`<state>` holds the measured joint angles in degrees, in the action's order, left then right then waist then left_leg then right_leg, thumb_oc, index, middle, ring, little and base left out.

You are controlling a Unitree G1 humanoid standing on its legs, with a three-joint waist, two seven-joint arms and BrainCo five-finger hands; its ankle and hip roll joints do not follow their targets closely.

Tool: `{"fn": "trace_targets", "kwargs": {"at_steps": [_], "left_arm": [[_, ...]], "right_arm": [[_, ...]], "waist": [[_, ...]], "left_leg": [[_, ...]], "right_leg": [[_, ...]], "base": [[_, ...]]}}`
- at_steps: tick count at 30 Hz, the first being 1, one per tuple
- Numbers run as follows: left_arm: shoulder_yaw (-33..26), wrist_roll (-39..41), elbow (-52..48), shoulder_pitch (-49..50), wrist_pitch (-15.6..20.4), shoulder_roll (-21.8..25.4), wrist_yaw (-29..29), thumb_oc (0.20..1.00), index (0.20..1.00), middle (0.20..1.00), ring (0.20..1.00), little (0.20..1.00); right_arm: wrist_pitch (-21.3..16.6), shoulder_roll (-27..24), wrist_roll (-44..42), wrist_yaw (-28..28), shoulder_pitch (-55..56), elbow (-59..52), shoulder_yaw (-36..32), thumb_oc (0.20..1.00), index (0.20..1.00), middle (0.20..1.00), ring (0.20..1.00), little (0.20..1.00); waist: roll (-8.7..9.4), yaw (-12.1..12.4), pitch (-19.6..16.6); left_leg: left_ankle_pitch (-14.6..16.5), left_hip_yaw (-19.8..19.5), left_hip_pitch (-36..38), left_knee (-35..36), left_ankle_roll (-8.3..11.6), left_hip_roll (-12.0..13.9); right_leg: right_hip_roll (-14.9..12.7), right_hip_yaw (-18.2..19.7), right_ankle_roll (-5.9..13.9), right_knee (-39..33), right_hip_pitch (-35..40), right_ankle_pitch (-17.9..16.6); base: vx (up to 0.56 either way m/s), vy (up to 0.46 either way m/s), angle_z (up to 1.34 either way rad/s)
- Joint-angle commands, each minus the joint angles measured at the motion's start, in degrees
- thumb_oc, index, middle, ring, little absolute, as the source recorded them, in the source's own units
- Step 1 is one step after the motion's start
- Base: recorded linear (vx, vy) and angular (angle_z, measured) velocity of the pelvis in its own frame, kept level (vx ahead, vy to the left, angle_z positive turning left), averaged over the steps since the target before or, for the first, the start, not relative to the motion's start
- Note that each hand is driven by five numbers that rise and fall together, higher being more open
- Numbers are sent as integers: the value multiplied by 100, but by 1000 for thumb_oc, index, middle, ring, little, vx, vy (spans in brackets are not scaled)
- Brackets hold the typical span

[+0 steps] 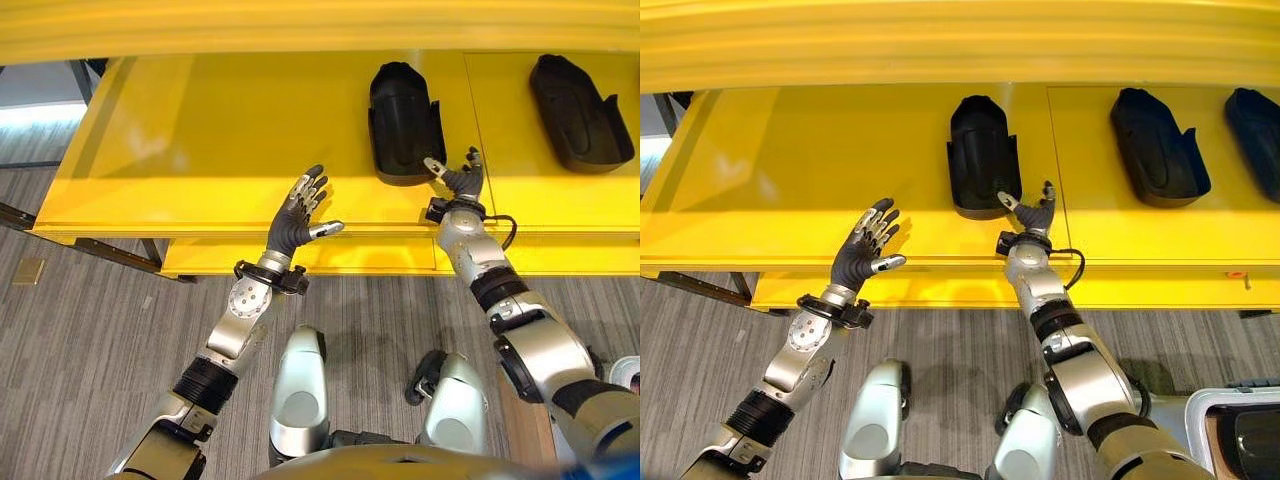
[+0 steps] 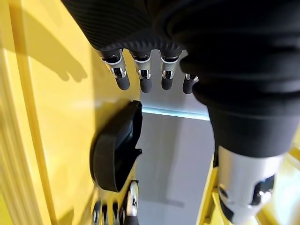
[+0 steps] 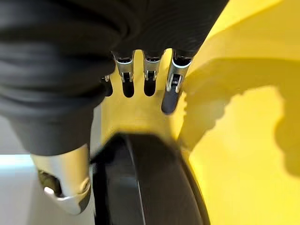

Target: Move parts from the plastic box to the shelf.

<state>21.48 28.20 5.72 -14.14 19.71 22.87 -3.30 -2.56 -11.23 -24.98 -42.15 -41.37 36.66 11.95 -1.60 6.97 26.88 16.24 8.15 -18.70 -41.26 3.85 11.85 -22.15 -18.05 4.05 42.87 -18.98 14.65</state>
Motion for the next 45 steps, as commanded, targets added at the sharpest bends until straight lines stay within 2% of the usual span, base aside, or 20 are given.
{"fn": "trace_targets", "kwargs": {"at_steps": [1, 7, 10, 12, 14, 15, 17, 19, 20, 22, 24, 25, 30, 33, 35, 36, 40, 42, 44, 45], "left_arm": [[19, -181, -849, 109, 499, -68, -199, 1000, 1000, 1000, 1000, 1000], [53, -175, -804, 155, 607, -116, -338, 1000, 1000, 1000, 1000, 1000], [14, -87, -818, 242, 610, -95, -292, 1000, 1000, 1000, 1000, 1000], [-7, -58, -821, 273, 619, -83, -276, 1000, 1000, 1000, 1000, 1000], [-109, 108, -855, 458, 718, -74, -229, 1000, 1000, 1000, 1000, 1000], [-161, 255, -873, 541, 741, -79, -136, 1000, 1000, 1000, 1000, 1000], [-454, 634, -979, 1022, 1059, -223, 142, 1000, 1000, 1000, 1000, 1000], [-781, 488, -1124, 1492, 1378, -373, -33, 1000, 1000, 1000, 1000, 1000], [-1205, 408, -1259, 1936, 1431, -492, -53, 1000, 1000, 1000, 1000, 1000], [-1742, 110, -1513, 2416, 1422, -551, 89, 1000, 1000, 1000, 1000, 1000], [-1842, 47, -1591, 2542, 1443, -519, 149, 1000, 1000, 1000, 1000, 1000], [-1954, -28, -1691, 2688, 1533, -432, 232, 1000, 1000, 1000, 1000, 1000], [-1883, -177, -1786, 2641, 1687, -254, 517, 1000, 1000, 1000, 1000, 1000], [-1709, 21, -1866, 2461, 1382, -111, 1013, 1000, 1000, 1000, 1000, 1000], [-1467, -197, -1826, 2241, 1090, 16, 1156, 1000, 1000, 1000, 1000, 1000], [-1390, -254, -1798, 2169, 1076, 53, 1206, 1000, 1000, 1000, 1000, 1000], [-967, -325, -1631, 1747, 1034, 211, 1444, 1000, 1000, 1000, 1000, 1000], [-803, -293, -1555, 1647, 945, 219, 1599, 1000, 1000, 1000, 1000, 1000], [-729, -243, -1525, 1700, 866, 215, 1737, 1000, 1000, 1000, 1000, 1000], [-714, -217, -1525, 1729, 828, 210, 1773, 1000, 1000, 1000, 1000, 1000]], "right_arm": [[-72, 157, 513, -636, -51, 13, -68, 1000, 1000, 1000, 1000, 1000], [-74, 216, 900, -1020, 48, -279, -137, 1000, 1000, 1000, 1000, 1000], [-258, 173, 1370, -843, 78, -549, -175, 1000, 1000, 1000, 1000, 1000], [-235, 162, 1566, -811, 100, -678, -151, 1000, 1000, 1000, 1000, 1000], [-98, 107, 2001, -730, 280, -1126, 10, 1000, 1000, 1000, 1000, 1000], [-159, 76, 2105, -615, 412, -1212, 35, 1000, 1000, 1000, 1000, 1000], [-375, -51, 2545, -61, 1326, -1792, 193, 1000, 1000, 1000, 1000, 1000], [-480, -180, 2577, 369, 2373, -2189, 307, 1000, 1000, 1000, 1000, 1000], [-481, -244, 2481, 804, 3226, -2528, 199, 1000, 1000, 1000, 1000, 1000], [-310, -379, 2338, 1540, 4119, -2945, -21, 1000, 1000, 1000, 1000, 1000], [-271, -445, 2368, 1755, 4342, -3096, -50, 1000, 1000, 1000, 1000, 1000], [-106, -604, 2410, 1931, 4642, -3277, -80, 1000, 1000, 1000, 1000, 1000], [-18, -793, 2213, 1896, 4610, -3104, -80, 1000, 1000, 1000, 1000, 1000], [140, -786, 1847, 1952, 4463, -3048, -24, 1000, 1000, 1000, 1000, 1000], [416, -707, 1460, 2043, 4316, -2973, 40, 1000, 1000, 1000, 1000, 1000], [460, -690, 1341, 2032, 4293, -2945, 59, 1000, 1000, 1000, 1000, 1000], [267, -525, 1141, 1994, 4195, -2697, 179, 1000, 1000, 1000, 1000, 1000], [283, -402, 1000, 1940, 4202, -2657, 172, 1000, 1000, 1000, 1000, 1000], [330, -286, 1060, 1959, 4241, -2656, 167, 1000, 1000, 1000, 1000, 1000], [356, -262, 1062, 1953, 4253, -2656, 165, 1000, 1000, 1000, 1000, 1000]], "waist": [[-193, 22, 271], [-261, -78, 237], [-280, -95, 175], [-282, -99, 155], [-288, -124, 62], [-292, -134, 17], [-291, -188, -197], [-255, -266, -381], [-171, -379, -580], [-21, -507, -869], [14, -560, -935], [68, -611, -1014], [117, -607, -1059], [143, -596, -1042], [191, -631, -975], [205, -648, -958], [309, -734, -903], [338, -814, -924], [337, -832, -929], [304, -825, -936]], "left_leg": [[-317, 369, 289, 527, -547, -272], [-408, 436, 366, 717, -526, -248], [-554, 432, 498, 989, -470, -259], [-610, 427, 543, 1093, -449, -258], [-837, 420, 719, 1492, -368, -256], [-912, 420, 785, 1635, -343, -253], [-1244, 386, 982, 2265, -247, -266], [-1476, 376, 1190, 2709, -177, -260], [-1664, 401, 1427, 3169, -126, -221], [-1929, 403, 1692, 3693, 19, -93], [-1970, 502, 1784, 3800, 42, -64], [-2008, 582, 1829, 3811, 100, -42], [-1943, 682, 1919, 3846, 81, -134], [-1825, 745, 1975, 3847, -2, -299], [-1670, 869, 2012, 3768, -124, -460], [-1631, 899, 2008, 3735, -155, -496], [-1407, 1056, 1997, 3675, -365, -788], [-1345, 1167, 2111, 3875, -419, -938], [-1331, 1366, 2242, 4057, -420, -946], [-1255, 1362, 2332, 4123, -388, -930]], "right_leg": [[327, 384, -95, 571, 331, 152], [359, 419, -104, 487, 311, 120], [423, 387, -111, 350, 403, 102], [445, 380, -112, 283, 434, 87], [545, 373, -112, -76, 576, -34], [581, 369, -111, -201, 629, -75], [757, 390, -88, -858, 831, -294], [820, 367, -49, -1401, 1083, -471], [861, 342, 29, -1931, 1347, -621], [957, 313, 130, -2695, 1681, -905], [956, 264, 166, -2864, 1760, -977], [938, 212, 208, -3076, 1876, -1092], [848, 68, 355, -3406, 2025, -1328], [763, 29, 500, -3540, 2055, -1493], [661, 71, 598, -3531, 1992, -1659], [637, 94, 611, -3542, 1977, -1699], [529, 217, 754, -3893, 1859, -2202], [450, 282, 884, -4203, 1686, -2678], [402, 139, 954, -4087, 1443, -2915], [419, 100, 1018, -4022, 1459, -2860]], "base": [[-17, 37, -14], [-10, 32, -8], [25, 9, -7], [32, 5, -11], [60, 11, -6], [64, 21, -4], [70, 39, 5], [119, 49, 7], [204, 69, 9], [136, 74, 9], [20, 93, -7], [1, 152, -4], [-28, 157, 4], [-70, 249, 4], [-113, 350, -2], [-123, 395, -3], [-67, 265, -8], [-37, 233, -12], [-23, 213, -36], [-22, 241, -59]]}}
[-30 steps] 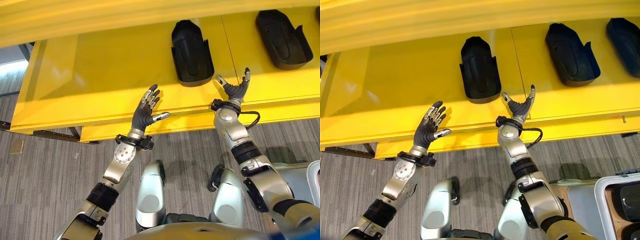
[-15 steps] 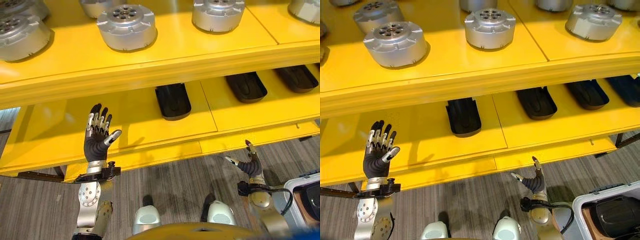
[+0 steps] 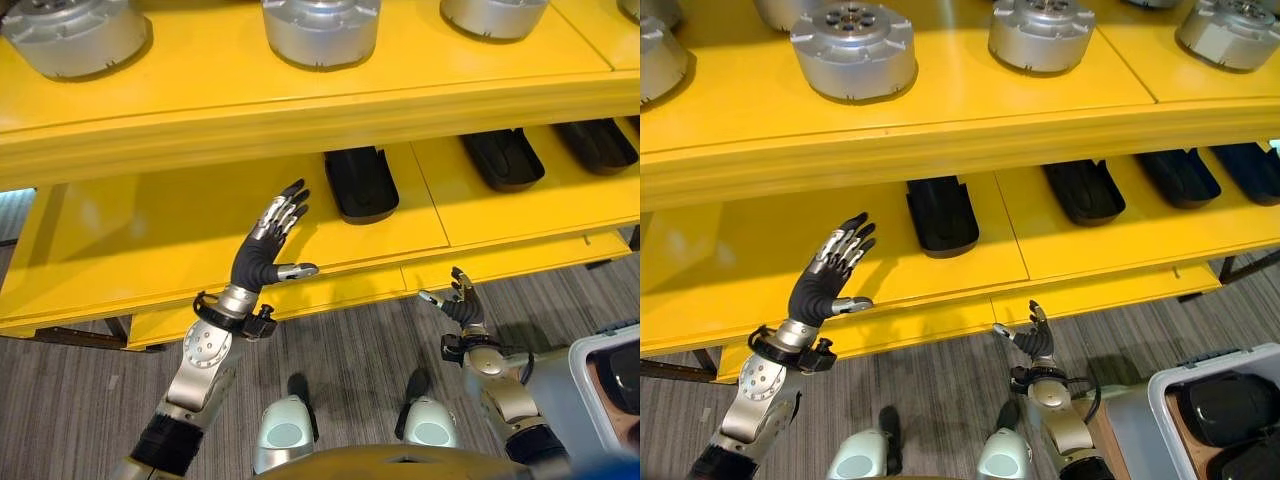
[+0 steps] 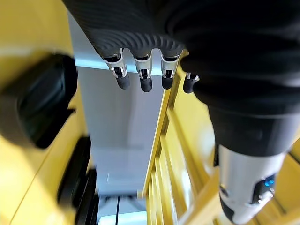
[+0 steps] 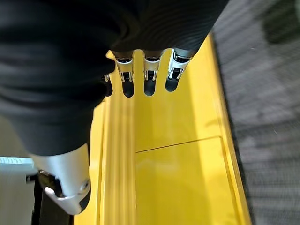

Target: Move parts from the plastic box to the shelf.

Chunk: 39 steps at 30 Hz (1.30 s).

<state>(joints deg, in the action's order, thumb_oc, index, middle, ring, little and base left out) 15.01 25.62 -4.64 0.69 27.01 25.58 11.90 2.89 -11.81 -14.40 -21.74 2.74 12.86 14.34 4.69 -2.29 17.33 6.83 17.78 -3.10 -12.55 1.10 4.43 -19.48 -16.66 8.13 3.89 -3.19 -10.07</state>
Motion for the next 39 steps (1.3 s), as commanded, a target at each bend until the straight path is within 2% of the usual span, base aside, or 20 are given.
{"fn": "trace_targets", "kwargs": {"at_steps": [1, 3, 6, 8, 10, 12, 13, 16, 19, 20, 22, 23, 24, 29, 30, 32, 34, 36, 37, 39], "left_arm": [[-54, 93, -486, 339, 58, -63, 177, 1000, 1000, 1000, 1000, 1000], [-31, 241, -437, 389, -37, -48, 170, 1000, 1000, 1000, 1000, 1000], [10, 312, -393, 445, -105, -10, 293, 1000, 1000, 1000, 1000, 1000], [49, 339, -352, 544, -66, -9, 399, 1000, 1000, 1000, 1000, 1000], [102, 257, -326, 587, 12, 2, 471, 1000, 1000, 1000, 1000, 1000], [117, 283, -375, 624, 113, 8, 443, 1000, 1000, 1000, 1000, 1000], [77, 325, -472, 631, 183, 3, 369, 1000, 1000, 1000, 1000, 1000], [23, 375, -550, 612, 196, 7, 266, 1000, 1000, 1000, 1000, 1000], [-16, 374, -614, 484, 186, 10, 309, 1000, 1000, 1000, 1000, 1000], [-18, 375, -612, 482, 185, 5, 310, 1000, 1000, 1000, 1000, 1000], [10, 644, -677, 410, 234, -4, 269, 1000, 1000, 1000, 1000, 1000], [9, 659, -677, 406, 242, -7, 277, 1000, 1000, 1000, 1000, 1000], [51, 633, -668, 350, 295, -49, 220, 1000, 1000, 1000, 1000, 1000], [124, 686, -681, 265, 284, -106, 47, 1000, 1000, 1000, 1000, 1000], [156, 784, -664, 181, 271, -144, -97, 1000, 1000, 1000, 1000, 1000], [160, 785, -658, 140, 252, -156, -150, 1000, 1000, 1000, 1000, 1000], [147, 735, -603, 38, 214, -189, -345, 1000, 1000, 1000, 1000, 1000], [110, 643, -502, -36, 208, -259, -695, 1000, 1000, 1000, 1000, 1000], [54, 592, -489, -17, 215, -281, -871, 1000, 1000, 1000, 1000, 1000], [-67, 494, -526, 35, 177, -310, -1013, 1000, 1000, 1000, 1000, 1000]], "right_arm": [[-125, -184, 17, 46, -129, -238, -62, 1000, 1000, 1000, 1000, 1000], [16, -194, -10, 98, -35, -243, -39, 1000, 1000, 1000, 1000, 1000], [-70, -230, -38, 86, 66, -167, -37, 1000, 1000, 1000, 1000, 1000], [-120, -263, -136, 144, 60, -85, -67, 1000, 1000, 1000, 1000, 1000], [-134, -275, -172, 134, 4, -72, -59, 1000, 1000, 1000, 1000, 1000], [-29, -317, -179, 104, -143, -118, 16, 1000, 1000, 1000, 1000, 1000], [121, -383, -210, 31, -295, -230, 131, 1000, 1000, 1000, 1000, 1000], [267, -568, -130, 98, -360, -292, 248, 1000, 1000, 1000, 1000, 1000], [259, -776, -179, -125, -316, -462, 291, 1000, 1000, 1000, 1000, 1000], [262, -783, -182, -131, -315, -470, 294, 1000, 1000, 1000, 1000, 1000], [245, -864, -147, -296, -250, -485, 206, 1000, 1000, 1000, 1000, 1000], [239, -866, -145, -319, -247, -483, 202, 1000, 1000, 1000, 1000, 1000], [147, -869, -93, -486, -195, -401, 126, 1000, 1000, 1000, 1000, 1000], [-69, -899, -109, -714, -76, -261, -98, 1000, 1000, 1000, 1000, 1000], [-270, -950, -61, -714, -10, -234, -212, 1000, 1000, 1000, 1000, 1000], [-374, -975, -40, -728, 17, -244, -260, 1000, 1000, 1000, 1000, 1000], [-537, -1038, 55, -675, 65, -297, -356, 1000, 1000, 1000, 1000, 1000], [-567, -1126, 188, -292, 46, -325, -386, 1000, 1000, 1000, 1000, 1000], [-519, -1148, 186, -19, 35, -306, -372, 1000, 1000, 1000, 1000, 1000], [-510, -1180, 234, 235, 35, -340, -351, 1000, 1000, 1000, 1000, 1000]], "waist": [[-350, 103, -9], [-391, 89, -80], [-448, 91, -185], [-457, 174, -281], [-438, 254, -335], [-389, 340, -411], [-367, 447, -431], [-303, 525, -378], [-305, 375, -324], [-310, 380, -324], [-301, 139, -282], [-304, 133, -278], [-303, -16, -265], [-301, -325, -260], [-311, -472, -247], [-312, -522, -238], [-305, -626, -229], [-263, -590, -203], [-245, -509, -195], [-241, -359, -199]], "left_leg": [[-406, 542, 837, 1424, -122, -187], [-565, 628, 871, 1645, -156, -198], [-691, 658, 819, 1746, -174, -126], [-759, 812, 753, 1755, -150, -39], [-798, 970, 719, 1755, -126, -11], [-888, 1338, 623, 1731, -110, 64], [-1079, 1777, 541, 1695, 13, 247], [-1315, 2098, 272, 1382, 290, 593], [-1553, 2159, 284, 1403, 488, 747], [-1565, 2166, 286, 1411, 495, 750], [-1620, 2293, 336, 1409, 551, 890], [-1622, 2304, 341, 1407, 556, 904], [-1647, 2362, 403, 1429, 595, 981], [-1783, 2437, 585, 1460, 744, 1197], [-1875, 2469, 703, 1464, 815, 1295], [-1913, 2457, 741, 1456, 849, 1335], [-1963, 2321, 790, 1382, 897, 1401], [-1882, 1454, 788, 1186, 890, 1308], [-1750, 870, 734, 1133, 821, 1153], [-1567, 177, 626, 1053, 630, 887]], "right_leg": [[156, -202, 621, 83, -113, -346], [180, -248, 594, 459, -75, -258], [217, -217, 481, 996, 30, 12], [167, -426, 390, 1259, 294, 247], [156, -602, 380, 1233, 522, 371], [246, -930, 338, 1122, 879, 610], [489, -1403, 170, 766, 1187, 984], [797, -1749, 27, 20, 1439, 1096], [955, -1681, 33, -253, 1311, 942], [962, -1673, 29, -261, 1309, 937], [1062, -1566, -38, -292, 1173, 951], [1073, -1555, -50, -291, 1165, 957], [1155, -1479, -128, -271, 1102, 997], [1307, -1286, -260, -175, 991, 1125], [1368, -1155, -336, -93, 942, 1211], [1395, -1096, -364, -58, 930, 1249], [1430, -926, -429, 37, 882, 1317], [1539, -437, -539, 145, 824, 1408], [1594, -159, -579, 126, 832, 1419], [1684, 210, -672, 88, 781, 1341]], "base": [[-21, 190, -59], [-71, 130, -76], [-58, 27, -48], [-86, -21, -32], [-84, -57, -79], [-111, -184, -147], [-114, -277, -157], [-76, -354, -177], [-47, -267, -116], [-36, -297, -92], [-9, -264, -50], [14, -272, -35], [18, -248, -35], [33, -264, -36], [54, -279, -39], [42, -208, -42], [81, -246, -58], [173, -231, -116], [176, -114, -143], [108, -122, -124]]}}
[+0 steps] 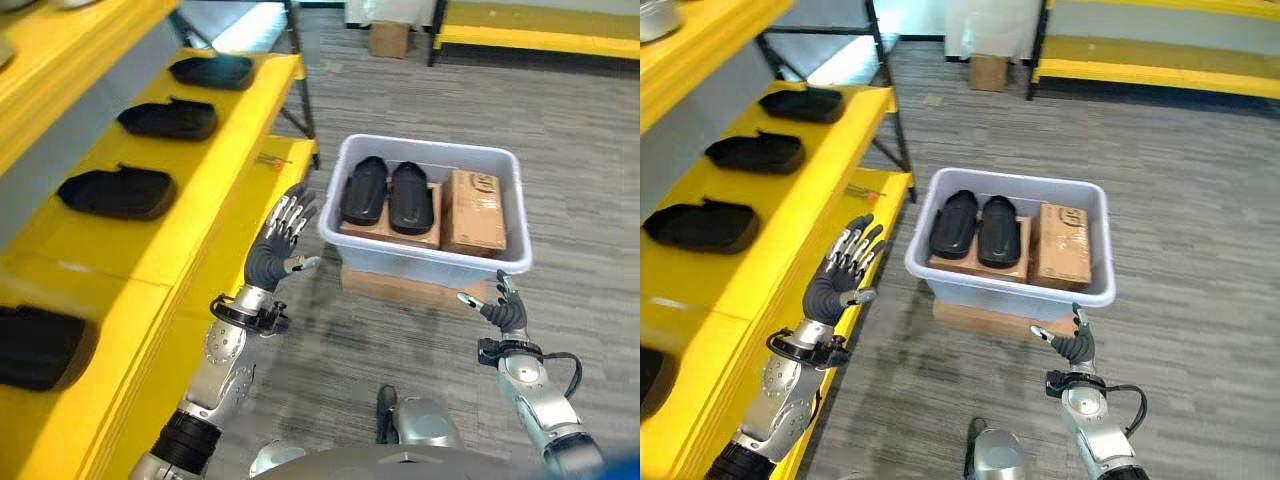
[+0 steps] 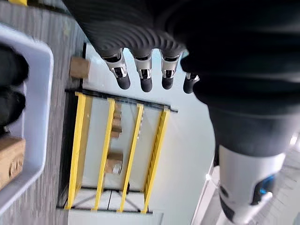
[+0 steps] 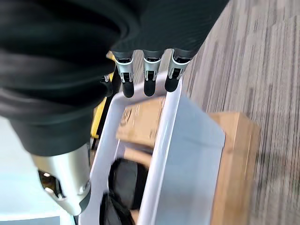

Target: Move parts from the plastic box to the shelf.

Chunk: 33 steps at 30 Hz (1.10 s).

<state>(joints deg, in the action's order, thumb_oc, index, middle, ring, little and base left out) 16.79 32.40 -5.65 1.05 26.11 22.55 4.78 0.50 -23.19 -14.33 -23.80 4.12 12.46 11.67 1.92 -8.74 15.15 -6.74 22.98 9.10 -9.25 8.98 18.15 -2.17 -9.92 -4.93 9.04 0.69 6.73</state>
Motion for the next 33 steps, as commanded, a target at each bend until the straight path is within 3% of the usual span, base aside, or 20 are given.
{"fn": "trace_targets", "kwargs": {"at_steps": [1, 2, 3, 6, 9, 10, 13, 14, 18, 23, 25, 30, 31, 33], "left_arm": [[-376, -213, -505, 104, 198, -67, -400, 1000, 1000, 1000, 1000, 1000], [-424, -208, -531, 137, 162, -87, -397, 1000, 1000, 1000, 1000, 1000], [-552, -198, -570, 224, 27, -150, -225, 1000, 1000, 1000, 1000, 1000], [-620, -291, -465, 315, -34, -165, 116, 1000, 1000, 1000, 1000, 1000], [-607, -344, -379, 346, 20, -151, 235, 1000, 1000, 1000, 1000, 1000], [-594, -314, -332, 365, 77, -143, 267, 1000, 1000, 1000, 1000, 1000], [-639, -294, -296, 446, 131, -121, 194, 1000, 1000, 1000, 1000, 1000], [-652, -283, -268, 455, 95, -138, 148, 1000, 1000, 1000, 1000, 1000], [-649, -328, -225, 476, 133, -147, 227, 1000, 1000, 1000, 1000, 1000], [-693, -461, -249, 499, 10, -68, 145, 1000, 1000, 1000, 1000, 1000], [-702, -183, -176, 545, -345, -52, 243, 1000, 1000, 1000, 1000, 1000], [-625, -228, -80, 439, -494, 3, 627, 1000, 1000, 1000, 1000, 1000], [-583, -230, -118, 394, -563, 39, 697, 1000, 1000, 1000, 1000, 1000], [-525, -261, -124, 314, -657, 73, 605, 1000, 1000, 1000, 1000, 1000]], "right_arm": [[-207, -74, 285, 679, -92, -393, -47, 1000, 1000, 1000, 1000, 1000], [-186, -77, 293, 721, -90, -416, -35, 1000, 1000, 1000, 1000, 1000], [-103, -58, 277, 765, -78, -512, -25, 1000, 1000, 1000, 1000, 1000], [-13, 49, 168, 709, 26, -617, -44, 1000, 1000, 1000, 1000, 1000], [85, 150, 165, 644, 125, -661, -54, 1000, 1000, 1000, 1000, 1000], [172, 181, 200, 708, 197, -655, -33, 1000, 1000, 1000, 1000, 1000], [102, 246, 286, 748, 205, -527, 109, 1000, 1000, 1000, 1000, 1000], [81, 234, 259, 741, 182, -482, 138, 1000, 1000, 1000, 1000, 1000], [69, 190, 87, 736, 173, -468, 124, 1000, 1000, 1000, 1000, 1000], [52, 251, 177, 947, 207, -545, 100, 1000, 1000, 1000, 1000, 1000], [39, 336, 303, 1076, 31, -548, 202, 1000, 1000, 1000, 1000, 1000], [77, 467, 276, 953, -396, -526, 303, 1000, 1000, 1000, 1000, 1000], [58, 516, 244, 919, -486, -480, 315, 1000, 1000, 1000, 1000, 1000], [61, 603, 231, 943, -598, -344, 375, 1000, 1000, 1000, 1000, 1000]], "waist": [[50, 453, -7], [58, 496, -17], [66, 590, -80], [12, 609, -143], [-45, 597, -151], [-80, 605, -130], [-97, 731, -66], [-102, 735, -69], [-71, 754, -63], [-52, 785, -169], [-15, 894, -216], [32, 1018, -207], [31, 1055, -189], [-47, 1089, -127]], "left_leg": [[125, -1054, -702, 534, -323, -928], [259, -1173, -718, 495, -384, -1070], [616, -1335, -770, 481, -562, -1478], [610, -1142, -877, 614, -612, -1723], [394, -855, -1088, 820, -555, -1757], [162, -701, -1314, 928, -491, -1706], [-99, -946, -1632, 908, -420, -1553], [-132, -864, -1617, 924, -419, -1523], [-77, -851, -1477, 970, -482, -1479], [177, -795, -983, 1325, -689, -1652], [292, -736, -915, 1358, -818, -1722], [485, -677, -839, 1419, -1117, -1860], [559, -668, -798, 1421, -1227, -1919], [676, -681, -664, 1408, -1340, -1911]], "right_leg": [[10, -60, 612, -484, 393, -375], [17, 25, 618, -515, 408, -392], [45, 202, 660, -625, 418, -478], [125, 238, 745, -802, 483, -554], [152, 168, 800, -906, 561, -555], [180, 138, 791, -919, 636, -526], [200, 234, 700, -774, 711, -379], [202, 193, 698, -782, 721, -384], [133, 120, 703, -793, 763, -405], [87, -71, 793, -750, 782, -352], [134, -244, 816, -260, 730, -50], [79, -458, 1183, 1587, 82, -291], [-105, -588, 1381, 2313, -224, -522], [-421, -725, 1493, 3441, -673, -699]], "base": [[92, -110, -133], [180, -127, -213], [142, -104, -192], [118, -64, -58], [81, 7, 0], [107, 54, -12], [124, 80, -16], [97, 75, -34], [139, 145, -22], [195, 203, -4], [133, 147, 2], [20, 117, 1], [-4, 143, 1], [14, 140, -2]]}}
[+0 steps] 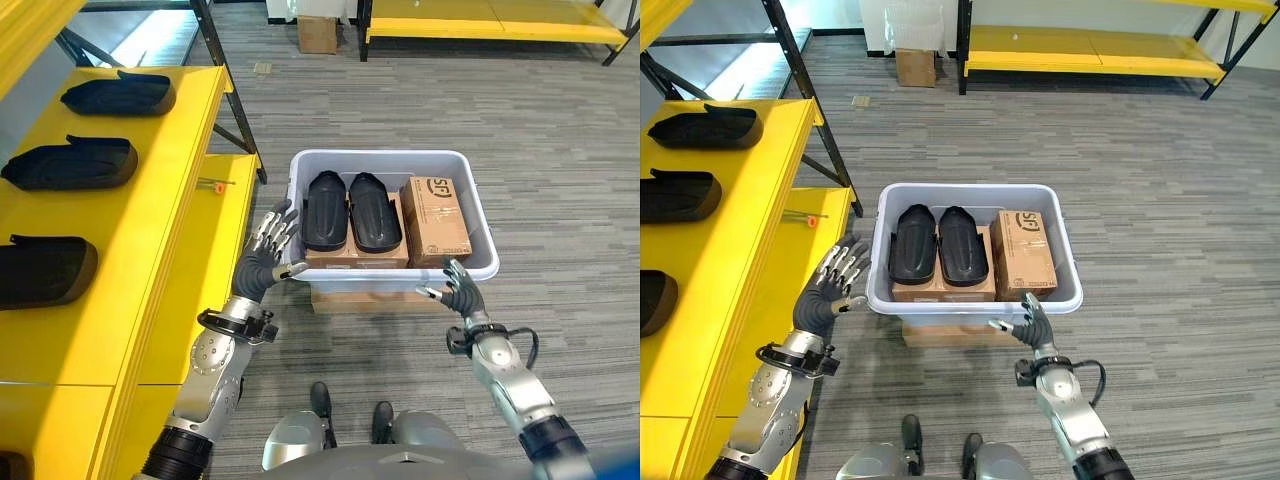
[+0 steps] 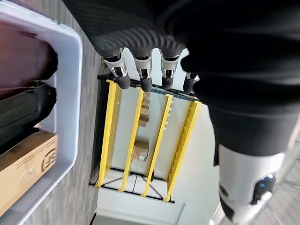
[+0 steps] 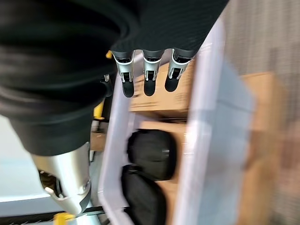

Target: Move parts from the plastic box to the shelf.

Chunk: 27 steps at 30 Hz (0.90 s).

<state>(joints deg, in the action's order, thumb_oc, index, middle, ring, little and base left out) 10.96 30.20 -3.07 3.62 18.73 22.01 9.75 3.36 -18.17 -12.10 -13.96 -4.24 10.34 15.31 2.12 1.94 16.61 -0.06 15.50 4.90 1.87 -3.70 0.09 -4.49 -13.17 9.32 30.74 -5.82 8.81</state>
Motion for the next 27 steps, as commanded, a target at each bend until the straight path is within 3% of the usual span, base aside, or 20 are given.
{"fn": "trace_targets", "kwargs": {"at_steps": [1, 2, 3, 6, 9, 11, 12, 13, 16, 19, 22, 24, 27], "left_arm": [[85, -71, -368, 25, 51, 124, 43, 1000, 1000, 1000, 1000, 1000], [125, -95, -355, 8, 43, 121, -32, 1000, 1000, 1000, 1000, 1000], [173, -73, -350, -15, 20, 121, -106, 1000, 1000, 1000, 1000, 1000], [222, -188, -360, -83, -90, 144, -245, 1000, 1000, 1000, 1000, 1000], [289, 179, -357, -46, -205, 166, -256, 1000, 1000, 1000, 1000, 1000], [366, 290, -354, 101, -136, 138, -170, 1000, 1000, 1000, 1000, 1000], [379, 253, -358, 140, -111, 138, -168, 1000, 1000, 1000, 1000, 1000], [386, 214, -339, 258, -43, 122, -163, 1000, 1000, 1000, 1000, 1000], [348, 193, -386, 394, -67, 149, -258, 1000, 1000, 1000, 1000, 1000], [239, 258, -396, 536, -57, 128, -282, 1000, 1000, 1000, 1000, 1000], [168, 279, -535, 679, -33, 65, -234, 1000, 1000, 1000, 1000, 1000], [126, 342, -607, 674, -18, 24, -250, 1000, 1000, 1000, 1000, 1000], [149, 445, -572, 618, 33, -5, -221, 1000, 1000, 1000, 1000, 1000]], "right_arm": [[-210, 121, -6, -27, 203, -82, 49, 1000, 1000, 1000, 1000, 1000], [-179, 143, 18, 1, 173, -56, 72, 1000, 1000, 1000, 1000, 1000], [-192, 158, 82, 78, 162, -28, 81, 1000, 1000, 1000, 1000, 1000], [-196, 147, 158, 193, 234, -103, 33, 1000, 1000, 1000, 1000, 1000], [-99, 101, 38, 188, 340, -175, -23, 1000, 1000, 1000, 1000, 1000], [-40, 177, -9, 151, 436, -101, -85, 1000, 1000, 1000, 1000, 1000], [-18, 213, -12, 141, 447, -61, -90, 1000, 1000, 1000, 1000, 1000], [43, 245, -107, 123, 448, 104, -93, 1000, 1000, 1000, 1000, 1000], [33, 310, -68, 2, 407, 255, -29, 1000, 1000, 1000, 1000, 1000], [127, 292, -92, -59, 390, 239, 14, 1000, 1000, 1000, 1000, 1000], [196, 202, -95, -81, 392, 233, 3, 1000, 1000, 1000, 1000, 1000], [171, 82, -6, -64, 312, 340, 24, 1000, 1000, 1000, 1000, 1000], [134, 10, 52, -74, 270, 380, 31, 1000, 1000, 1000, 1000, 1000]], "waist": [[-87, 8, -245], [-110, -15, -223], [-129, -50, -203], [-52, -150, -154], [80, -296, -118], [92, -318, -75], [81, -314, -61], [62, -268, -95], [63, -165, -164], [59, -73, -243], [29, -40, -315], [-47, -29, -350], [-87, -42, -326]], "left_leg": [[19, 48, -176, 307, -65, -92], [39, 20, -109, 313, -63, -72], [58, -9, -32, 313, -18, -44], [193, -47, 184, 313, 105, -28], [386, -260, 343, 313, 152, -104], [523, -459, 495, 313, 152, -114], [545, -483, 537, 313, 152, -102], [523, -538, 565, 313, 233, -54], [502, -580, 591, 313, 280, 11], [445, -509, 622, 313, 349, 112], [346, -425, 634, 313, 433, 251], [183, -294, 574, 287, 586, 449], [86, -162, 475, 148, 681, 572]], "right_leg": [[-207, -389, 55, 1338, -118, -884], [-221, -365, 50, 1372, -260, -904], [-258, -392, 9, 973, -269, -938], [-454, -520, 8, -994, -206, -1382], [-527, -135, 160, -2440, -281, -1992], [-734, 166, 296, -2796, -471, -2456], [-765, 185, 318, -2774, -500, -2521], [-764, 37, 308, -3111, -229, -2398], [-765, -110, 294, -3141, -13, -2352], [-702, -374, 208, -3031, 142, -2074], [-561, -523, 38, -3002, 354, -1733], [-427, -679, -194, -2896, 520, -1381], [-387, -760, -295, -2881, 629, -1267]], "base": [[29, 72, -13], [49, -7, -11], [84, -64, -3], [122, -153, 2], [179, -189, 23], [268, -237, 60], [329, -328, 73], [247, -268, 67], [246, -300, 45], [207, -257, 11], [203, -245, -14], [214, -285, -13], [80, -113, -6]]}}
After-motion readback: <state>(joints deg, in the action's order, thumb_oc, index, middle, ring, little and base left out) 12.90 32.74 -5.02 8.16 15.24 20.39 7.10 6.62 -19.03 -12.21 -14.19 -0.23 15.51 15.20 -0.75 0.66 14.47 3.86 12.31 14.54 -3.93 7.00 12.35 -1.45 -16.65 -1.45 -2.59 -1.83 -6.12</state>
